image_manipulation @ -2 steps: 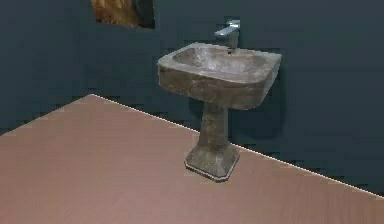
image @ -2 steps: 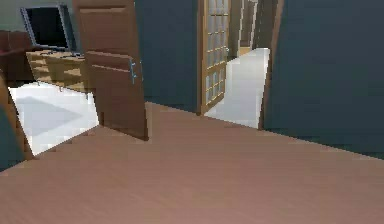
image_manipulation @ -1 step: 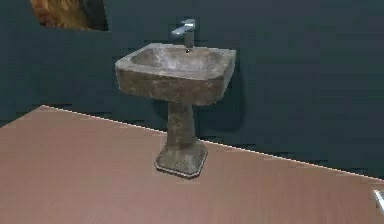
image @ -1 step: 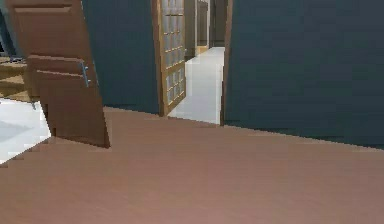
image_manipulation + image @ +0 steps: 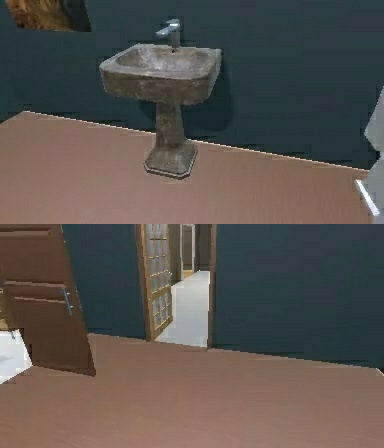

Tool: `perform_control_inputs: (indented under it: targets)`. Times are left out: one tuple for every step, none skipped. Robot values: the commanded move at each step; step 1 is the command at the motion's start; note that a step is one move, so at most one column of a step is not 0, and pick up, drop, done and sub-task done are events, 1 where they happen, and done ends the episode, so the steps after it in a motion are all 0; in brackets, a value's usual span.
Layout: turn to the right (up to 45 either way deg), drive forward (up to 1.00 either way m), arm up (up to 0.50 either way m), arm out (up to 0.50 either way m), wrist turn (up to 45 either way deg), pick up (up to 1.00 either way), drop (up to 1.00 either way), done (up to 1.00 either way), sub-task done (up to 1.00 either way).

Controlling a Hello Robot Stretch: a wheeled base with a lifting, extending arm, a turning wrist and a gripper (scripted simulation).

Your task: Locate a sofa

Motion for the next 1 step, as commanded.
perform_control_inputs:
  targets:
    - [0.0, 1.0, 0.0, 0.0, 0.0, 0.0, 0.0, 0.0, 0.0]
